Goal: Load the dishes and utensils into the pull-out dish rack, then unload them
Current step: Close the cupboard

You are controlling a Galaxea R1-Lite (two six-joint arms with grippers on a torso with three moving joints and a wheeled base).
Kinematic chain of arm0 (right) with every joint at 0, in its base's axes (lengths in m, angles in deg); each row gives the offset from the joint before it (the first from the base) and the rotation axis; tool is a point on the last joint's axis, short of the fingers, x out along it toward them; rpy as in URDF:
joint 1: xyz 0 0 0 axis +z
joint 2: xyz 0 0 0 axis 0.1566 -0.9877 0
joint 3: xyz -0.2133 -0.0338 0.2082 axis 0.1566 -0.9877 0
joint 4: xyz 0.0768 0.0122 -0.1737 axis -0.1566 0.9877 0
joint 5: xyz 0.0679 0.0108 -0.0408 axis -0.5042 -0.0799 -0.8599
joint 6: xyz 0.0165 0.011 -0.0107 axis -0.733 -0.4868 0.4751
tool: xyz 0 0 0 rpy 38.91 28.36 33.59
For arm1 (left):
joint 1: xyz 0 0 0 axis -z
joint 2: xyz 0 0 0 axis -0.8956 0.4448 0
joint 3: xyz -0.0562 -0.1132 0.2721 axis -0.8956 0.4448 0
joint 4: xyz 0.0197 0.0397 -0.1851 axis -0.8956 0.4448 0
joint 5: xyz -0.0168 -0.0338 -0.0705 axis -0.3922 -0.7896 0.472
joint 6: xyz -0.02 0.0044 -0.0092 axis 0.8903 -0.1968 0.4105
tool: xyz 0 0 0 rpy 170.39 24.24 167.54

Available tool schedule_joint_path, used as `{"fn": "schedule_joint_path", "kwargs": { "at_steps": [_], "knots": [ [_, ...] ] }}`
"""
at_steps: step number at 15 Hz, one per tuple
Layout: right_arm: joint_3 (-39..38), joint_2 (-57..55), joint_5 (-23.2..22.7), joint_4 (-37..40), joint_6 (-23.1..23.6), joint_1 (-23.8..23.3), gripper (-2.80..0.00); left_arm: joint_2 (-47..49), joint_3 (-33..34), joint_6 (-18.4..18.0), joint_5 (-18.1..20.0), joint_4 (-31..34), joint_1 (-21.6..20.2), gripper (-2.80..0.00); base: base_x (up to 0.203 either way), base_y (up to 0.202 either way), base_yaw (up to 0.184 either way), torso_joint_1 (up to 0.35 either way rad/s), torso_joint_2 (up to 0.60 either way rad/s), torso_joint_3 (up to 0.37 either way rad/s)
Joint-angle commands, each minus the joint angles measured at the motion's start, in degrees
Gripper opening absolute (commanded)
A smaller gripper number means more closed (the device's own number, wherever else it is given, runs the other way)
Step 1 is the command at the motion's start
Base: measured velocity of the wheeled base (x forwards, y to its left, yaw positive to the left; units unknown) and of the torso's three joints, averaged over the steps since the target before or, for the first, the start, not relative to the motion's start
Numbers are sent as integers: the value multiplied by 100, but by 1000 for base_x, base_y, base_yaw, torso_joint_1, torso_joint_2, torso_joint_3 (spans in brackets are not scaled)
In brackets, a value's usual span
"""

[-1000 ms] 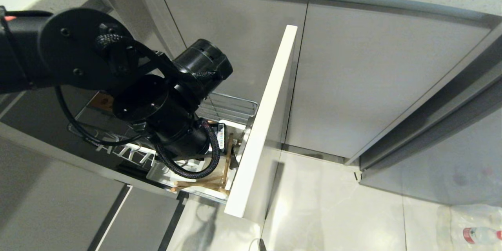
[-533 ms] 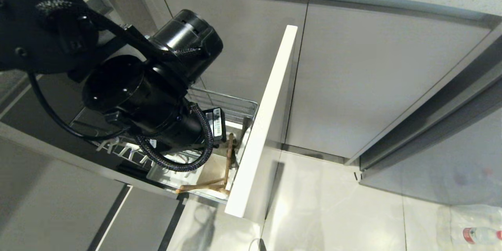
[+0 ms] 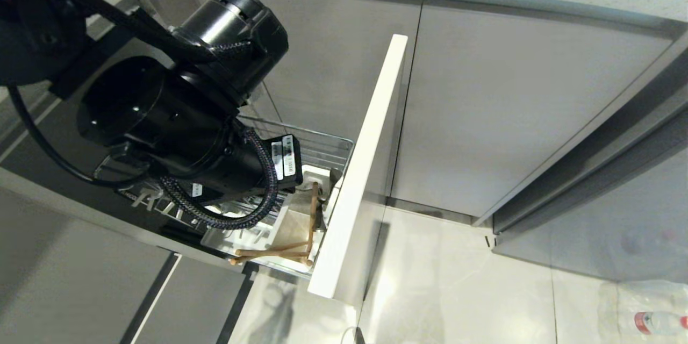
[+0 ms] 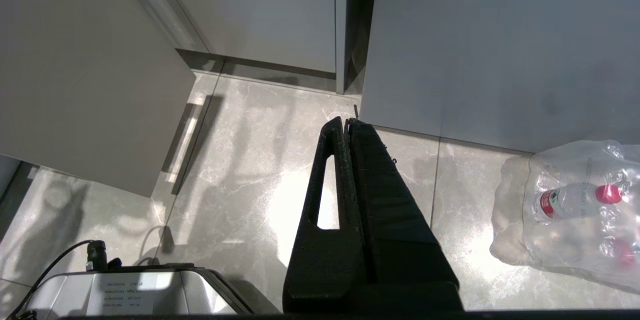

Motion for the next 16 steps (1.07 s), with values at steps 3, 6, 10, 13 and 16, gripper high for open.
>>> {"fn": "schedule_joint_path", "kwargs": {
  "at_steps": [3, 6, 10, 13, 16],
  "knots": [
    [-9, -2, 0, -2, -4, 1, -280, -232, -5, 25, -18, 27, 130, -280, 0, 0, 0, 0, 0, 0],
    [-9, -2, 0, -2, -4, 1, -280, -292, -49, 25, -124, 36, 139, -280, 0, 0, 0, 0, 0, 0],
    [-9, -2, 0, -2, -4, 1, -280, -426, -84, 69, -198, 36, 157, -280, 0, 0, 0, 0, 0, 0],
    [-9, -2, 0, -2, -4, 1, -280, -472, -93, 69, -260, 41, 233, -280, 0, 0, 0, 0, 0, 0],
    [-9, -2, 0, 1, -4, 1, -280, -545, -93, 74, -565, 109, 333, -280, 0, 0, 0, 0, 0, 0]
  ]
}}
